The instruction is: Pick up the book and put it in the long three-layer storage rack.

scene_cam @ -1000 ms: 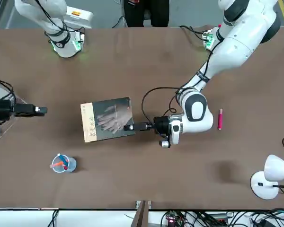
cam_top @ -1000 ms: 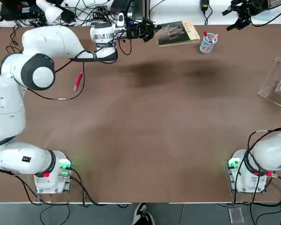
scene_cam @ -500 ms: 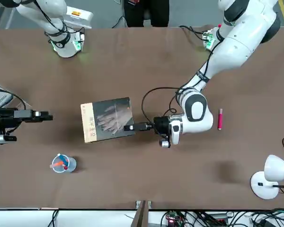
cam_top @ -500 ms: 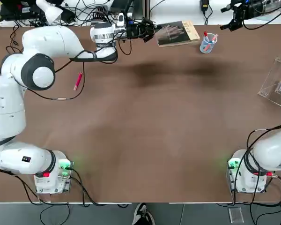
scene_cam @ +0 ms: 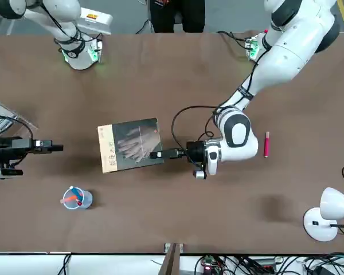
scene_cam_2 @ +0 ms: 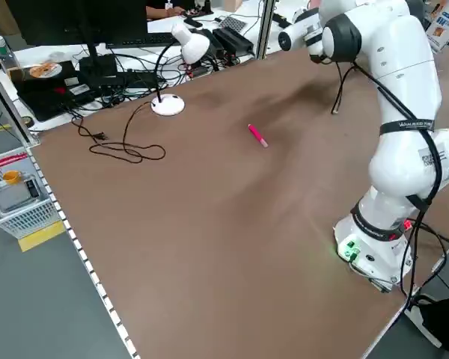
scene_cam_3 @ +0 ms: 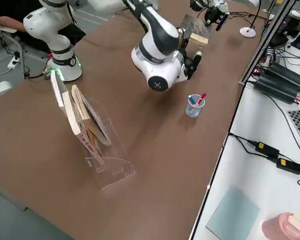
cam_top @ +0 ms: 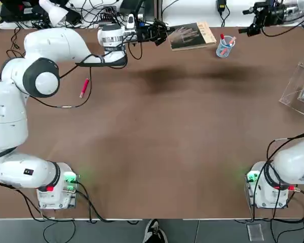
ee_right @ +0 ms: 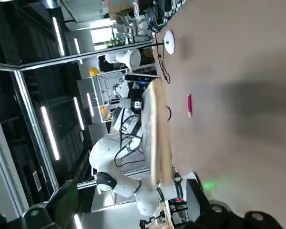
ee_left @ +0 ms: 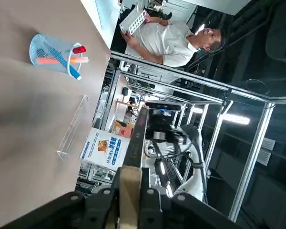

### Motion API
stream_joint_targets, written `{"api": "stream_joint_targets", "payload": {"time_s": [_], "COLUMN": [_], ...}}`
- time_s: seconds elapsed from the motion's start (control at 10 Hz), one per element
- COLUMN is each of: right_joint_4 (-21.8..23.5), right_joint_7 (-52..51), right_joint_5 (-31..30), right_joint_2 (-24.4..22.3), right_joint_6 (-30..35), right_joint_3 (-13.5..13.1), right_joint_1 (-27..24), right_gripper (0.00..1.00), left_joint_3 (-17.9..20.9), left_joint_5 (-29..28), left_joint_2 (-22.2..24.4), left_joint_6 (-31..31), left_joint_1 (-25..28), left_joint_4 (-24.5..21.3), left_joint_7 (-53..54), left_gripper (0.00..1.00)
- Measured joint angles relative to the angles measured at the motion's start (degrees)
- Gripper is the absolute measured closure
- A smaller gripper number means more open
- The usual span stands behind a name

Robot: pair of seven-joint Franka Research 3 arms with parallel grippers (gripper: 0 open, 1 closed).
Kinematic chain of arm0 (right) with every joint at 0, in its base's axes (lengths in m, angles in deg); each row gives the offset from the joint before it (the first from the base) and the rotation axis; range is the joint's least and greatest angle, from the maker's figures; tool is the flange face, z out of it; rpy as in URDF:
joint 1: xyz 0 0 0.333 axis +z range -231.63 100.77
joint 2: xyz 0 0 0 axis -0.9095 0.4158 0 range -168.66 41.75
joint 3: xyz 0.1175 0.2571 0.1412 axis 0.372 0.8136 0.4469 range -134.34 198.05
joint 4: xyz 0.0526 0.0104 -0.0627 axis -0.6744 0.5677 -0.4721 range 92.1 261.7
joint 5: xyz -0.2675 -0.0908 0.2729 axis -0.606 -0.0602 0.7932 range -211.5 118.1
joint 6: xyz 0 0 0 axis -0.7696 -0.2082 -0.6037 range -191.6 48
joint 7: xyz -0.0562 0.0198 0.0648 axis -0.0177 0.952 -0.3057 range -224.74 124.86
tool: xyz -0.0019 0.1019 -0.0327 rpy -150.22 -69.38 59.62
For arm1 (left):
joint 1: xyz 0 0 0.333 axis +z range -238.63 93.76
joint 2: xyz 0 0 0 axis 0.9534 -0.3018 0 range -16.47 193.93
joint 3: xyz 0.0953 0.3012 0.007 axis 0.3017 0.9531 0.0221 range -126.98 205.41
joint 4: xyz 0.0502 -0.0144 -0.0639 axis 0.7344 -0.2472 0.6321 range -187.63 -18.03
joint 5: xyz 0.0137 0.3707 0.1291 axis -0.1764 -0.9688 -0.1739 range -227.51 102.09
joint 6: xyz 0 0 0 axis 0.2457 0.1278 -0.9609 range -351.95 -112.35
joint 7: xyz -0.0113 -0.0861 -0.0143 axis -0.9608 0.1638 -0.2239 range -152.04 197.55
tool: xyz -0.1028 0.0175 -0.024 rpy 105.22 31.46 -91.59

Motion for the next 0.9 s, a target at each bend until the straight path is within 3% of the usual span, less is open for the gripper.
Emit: {"api": "stream_joint_targets", "payload": {"time_s": [0.5, 0.9], "right_joint_4": [2.97, 3.11], "right_joint_7": [-1.43, -1.45], "right_joint_5": [6.79, 5.78], "right_joint_2": [2.37, 2.14], "right_joint_6": [-0.17, -0.74], "right_joint_3": [0.09, 0.07], "right_joint_1": [1.38, 3.58], "right_gripper": [0.0, 0.0], "left_joint_3": [0.0, 0.13], "left_joint_5": [0.0, 0.0], "left_joint_2": [-0.23, -0.24], "left_joint_6": [0.0, 0.0], "left_joint_1": [-0.36, -0.4], "left_joint_4": [0.0, 0.0], "left_joint_7": [0.0, 0.02], "left_gripper": [0.98, 0.98]}}
